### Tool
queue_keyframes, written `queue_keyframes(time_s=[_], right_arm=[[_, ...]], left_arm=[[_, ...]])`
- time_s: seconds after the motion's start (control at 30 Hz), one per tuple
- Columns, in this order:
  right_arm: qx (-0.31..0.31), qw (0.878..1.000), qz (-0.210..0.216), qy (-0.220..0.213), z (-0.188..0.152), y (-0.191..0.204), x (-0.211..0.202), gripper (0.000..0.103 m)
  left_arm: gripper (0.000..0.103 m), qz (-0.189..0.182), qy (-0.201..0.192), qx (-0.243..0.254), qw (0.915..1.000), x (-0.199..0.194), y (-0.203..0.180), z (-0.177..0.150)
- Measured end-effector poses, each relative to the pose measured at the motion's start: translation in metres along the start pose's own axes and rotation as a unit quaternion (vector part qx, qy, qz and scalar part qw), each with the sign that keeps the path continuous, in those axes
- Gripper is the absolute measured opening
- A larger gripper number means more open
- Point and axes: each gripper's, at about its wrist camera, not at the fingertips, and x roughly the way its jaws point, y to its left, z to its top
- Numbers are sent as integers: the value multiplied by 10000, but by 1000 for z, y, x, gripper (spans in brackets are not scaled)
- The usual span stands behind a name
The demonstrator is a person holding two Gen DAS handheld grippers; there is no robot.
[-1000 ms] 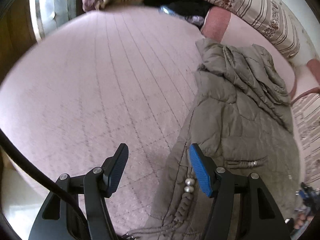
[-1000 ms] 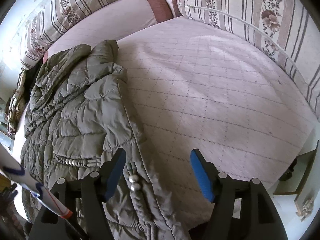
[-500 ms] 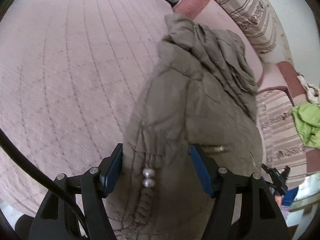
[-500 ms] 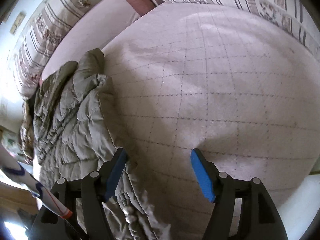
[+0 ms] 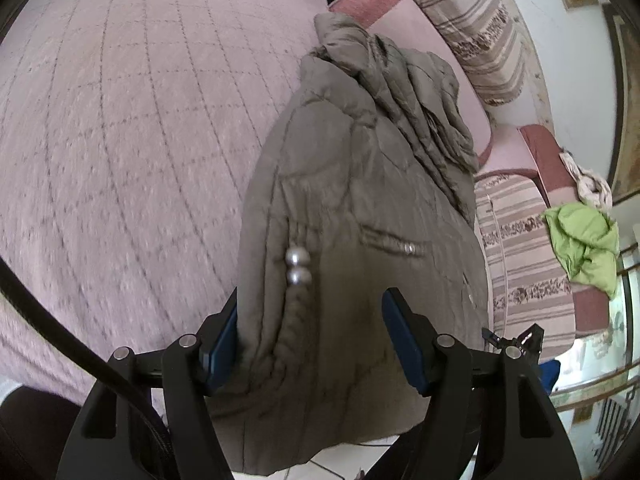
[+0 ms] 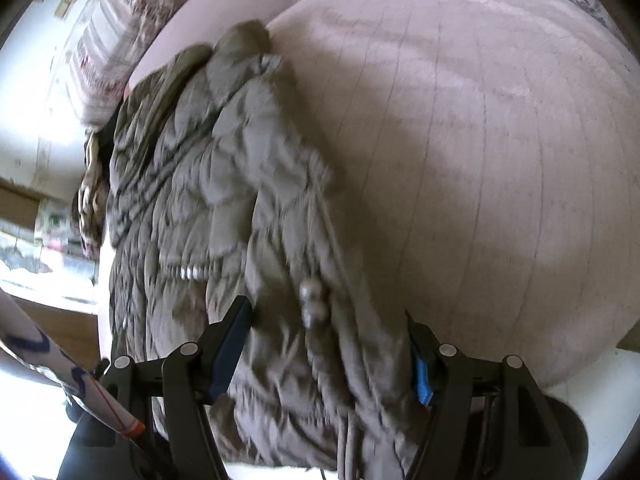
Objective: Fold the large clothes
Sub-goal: 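Grasp the jacket's long edge with both tools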
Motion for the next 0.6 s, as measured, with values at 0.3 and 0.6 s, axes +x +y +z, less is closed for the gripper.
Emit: queue_keyframes(time_s=[0.3, 0.6], right_arm=[[-234, 9991, 268, 219, -25, 7, -1, 65], [-149, 9930, 1164, 142, -38, 0, -5, 62]], left_arm=[[65, -85, 178, 259, 9995, 16, -13, -19], [64, -242, 412, 457, 9978, 37, -37, -28]])
